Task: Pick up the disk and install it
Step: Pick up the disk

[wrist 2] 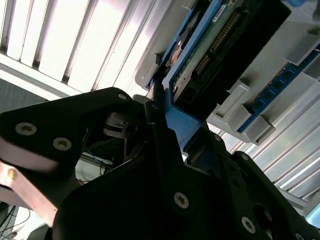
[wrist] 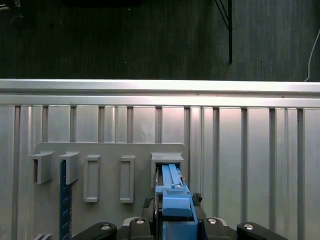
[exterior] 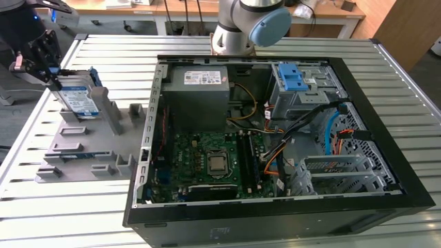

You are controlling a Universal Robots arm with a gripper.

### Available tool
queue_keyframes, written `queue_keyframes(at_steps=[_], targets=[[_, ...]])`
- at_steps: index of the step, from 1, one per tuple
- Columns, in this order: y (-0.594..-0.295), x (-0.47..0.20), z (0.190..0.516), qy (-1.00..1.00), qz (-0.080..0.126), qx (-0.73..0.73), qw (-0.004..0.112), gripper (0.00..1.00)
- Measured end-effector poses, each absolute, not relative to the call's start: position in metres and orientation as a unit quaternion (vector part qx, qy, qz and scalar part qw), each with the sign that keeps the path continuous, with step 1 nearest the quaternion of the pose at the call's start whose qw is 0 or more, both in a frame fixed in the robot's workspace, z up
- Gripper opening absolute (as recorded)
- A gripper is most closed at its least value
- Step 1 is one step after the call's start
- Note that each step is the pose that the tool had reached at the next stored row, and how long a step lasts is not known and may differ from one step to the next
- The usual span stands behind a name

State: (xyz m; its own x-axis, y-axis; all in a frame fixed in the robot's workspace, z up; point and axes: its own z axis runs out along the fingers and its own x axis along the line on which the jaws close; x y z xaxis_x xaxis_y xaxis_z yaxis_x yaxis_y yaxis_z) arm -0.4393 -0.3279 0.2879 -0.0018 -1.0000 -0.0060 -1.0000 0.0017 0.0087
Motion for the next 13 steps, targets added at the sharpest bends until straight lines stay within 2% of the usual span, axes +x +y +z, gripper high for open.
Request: queue_keyframes(at_steps=[2,3,5,7,8,13], targets=[[-0.3279,-0.4393,0.2879,-0.708,-0.005,0.707,0.001,0.38],[-0.3279,-0.4393,0.2879,-0.708,-0.005,0.707,0.001,0.44],[-0.3279,-0.4393,0.2879,-0.707,-0.005,0.707,0.001,0.44],[-0.3280,-0.4393,0.2879,-0.707,-0.005,0.707,0.001,0.43],[-0.3279,-0.4393,0.2879,-0.707,-0.005,0.707,0.001,0.36],[-0.3279,-0.4393,0.2879,-0.707,-0.005,0.707,0.001,0.36]])
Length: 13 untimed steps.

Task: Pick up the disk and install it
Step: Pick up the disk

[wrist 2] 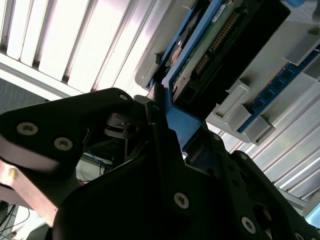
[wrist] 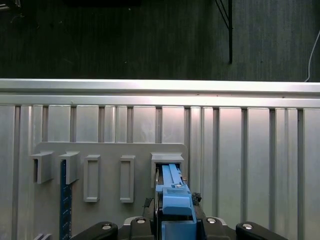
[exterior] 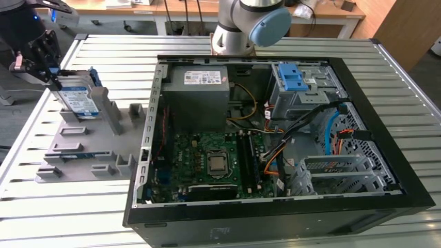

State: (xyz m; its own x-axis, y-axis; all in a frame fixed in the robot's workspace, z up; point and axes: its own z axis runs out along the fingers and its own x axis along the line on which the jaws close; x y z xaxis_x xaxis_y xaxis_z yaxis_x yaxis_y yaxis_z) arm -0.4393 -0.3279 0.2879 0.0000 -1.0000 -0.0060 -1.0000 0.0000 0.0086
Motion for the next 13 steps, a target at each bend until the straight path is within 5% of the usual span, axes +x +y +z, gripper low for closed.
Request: queue_keyframes(at_steps=[13], targets=[[-0.3279,-0.4393,0.2925,-0.707,-0.005,0.707,0.001,0.36]])
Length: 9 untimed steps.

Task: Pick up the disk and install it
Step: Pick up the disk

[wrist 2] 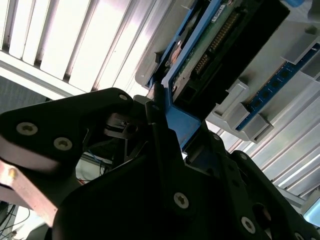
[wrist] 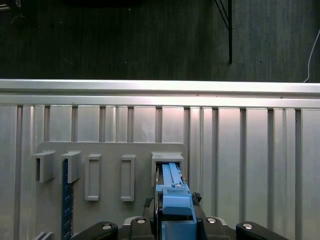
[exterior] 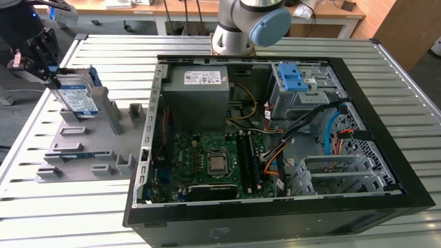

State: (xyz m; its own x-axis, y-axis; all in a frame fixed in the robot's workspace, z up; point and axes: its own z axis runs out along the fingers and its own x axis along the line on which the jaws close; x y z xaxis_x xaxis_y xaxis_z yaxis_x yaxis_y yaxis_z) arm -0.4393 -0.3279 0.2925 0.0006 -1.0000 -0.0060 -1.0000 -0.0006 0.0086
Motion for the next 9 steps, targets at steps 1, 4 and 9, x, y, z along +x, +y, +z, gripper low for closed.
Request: queue_keyframes(at_steps=[1,4,9], targets=[[-0.3279,-0.4392,0.2926,-0.707,-0.005,0.707,0.001,0.36],[-0.3279,-0.4392,0.2927,-0.707,-0.005,0.707,0.001,0.36],[-0.3279,-0.4393,0.2942,-0.707,-0.005,0.707,0.001,0.36]])
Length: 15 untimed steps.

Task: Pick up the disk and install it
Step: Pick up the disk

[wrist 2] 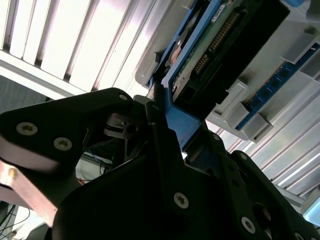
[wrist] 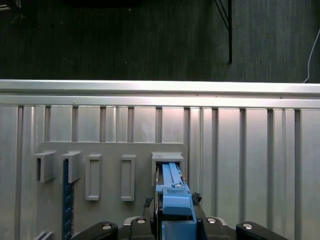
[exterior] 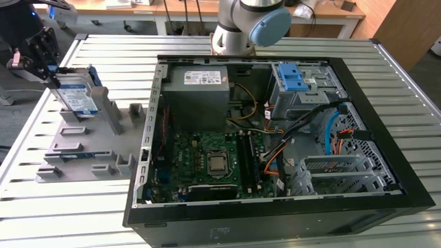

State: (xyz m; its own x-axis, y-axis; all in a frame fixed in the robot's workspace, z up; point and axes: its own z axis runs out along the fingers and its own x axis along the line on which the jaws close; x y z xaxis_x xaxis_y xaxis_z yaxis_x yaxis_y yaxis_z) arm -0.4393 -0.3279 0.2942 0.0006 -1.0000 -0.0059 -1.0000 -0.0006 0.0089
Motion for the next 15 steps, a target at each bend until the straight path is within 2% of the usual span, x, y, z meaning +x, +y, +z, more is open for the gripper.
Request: queue_keyframes(at_steps=[15], targets=[[-0.328,-0.439,0.309,-0.707,-0.005,0.707,0.001,0.36]])
